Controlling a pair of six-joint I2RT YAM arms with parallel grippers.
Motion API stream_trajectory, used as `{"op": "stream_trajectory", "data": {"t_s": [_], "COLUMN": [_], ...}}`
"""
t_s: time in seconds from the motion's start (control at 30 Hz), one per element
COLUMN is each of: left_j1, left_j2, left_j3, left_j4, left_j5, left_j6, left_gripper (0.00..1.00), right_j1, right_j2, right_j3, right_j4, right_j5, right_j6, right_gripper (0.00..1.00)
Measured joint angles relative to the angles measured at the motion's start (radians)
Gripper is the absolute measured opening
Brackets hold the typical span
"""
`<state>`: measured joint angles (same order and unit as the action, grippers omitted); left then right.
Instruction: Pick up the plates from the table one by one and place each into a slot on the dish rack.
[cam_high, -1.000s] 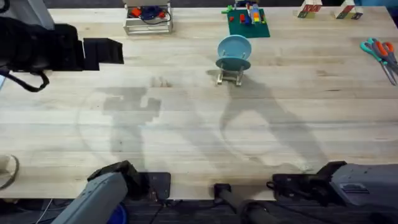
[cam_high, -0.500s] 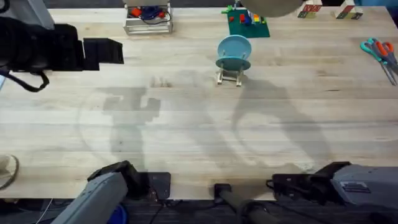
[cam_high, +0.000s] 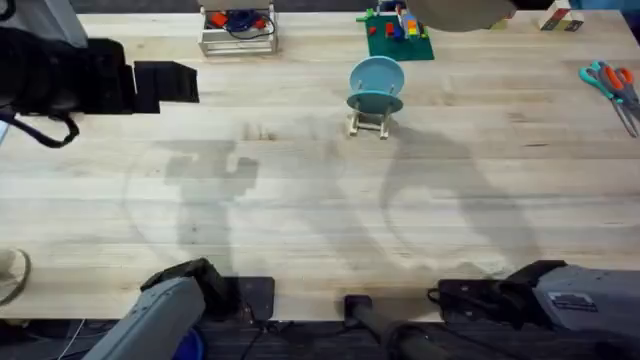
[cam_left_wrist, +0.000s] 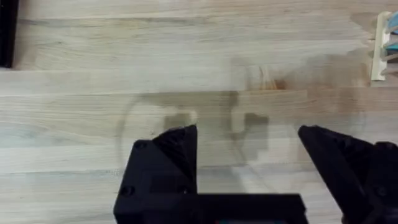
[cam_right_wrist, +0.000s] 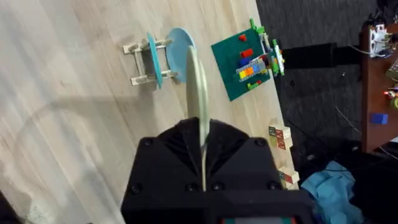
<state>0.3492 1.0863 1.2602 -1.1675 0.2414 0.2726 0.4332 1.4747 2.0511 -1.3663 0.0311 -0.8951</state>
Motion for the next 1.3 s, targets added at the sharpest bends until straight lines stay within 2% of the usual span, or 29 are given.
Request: {"op": "stream_trajectory", "data": {"t_s": [0.37,0.73,1.3], "left_j1": [0.000,0.000,0.000], "left_j2": [0.000,0.000,0.000], "left_j3": [0.000,0.000,0.000], "left_j4": [0.000,0.000,0.000], "left_j5": [0.000,0.000,0.000], "left_j6": [0.000,0.000,0.000], "left_gripper": [0.993,0.993,0.992], "right_j1": [-0.013,-0.070,-0.080], "right_j2": [0.000,0.012,0.285], "right_j3": [0.000,0.000,-0.001], "right_j4": [0.012,0.024,0.076], "right_j5": [0.003,-0.010,-0.016], "right_j6": [-0.018,-0.023,-0.023], "right_gripper": [0.032,0.032,0.032]}}
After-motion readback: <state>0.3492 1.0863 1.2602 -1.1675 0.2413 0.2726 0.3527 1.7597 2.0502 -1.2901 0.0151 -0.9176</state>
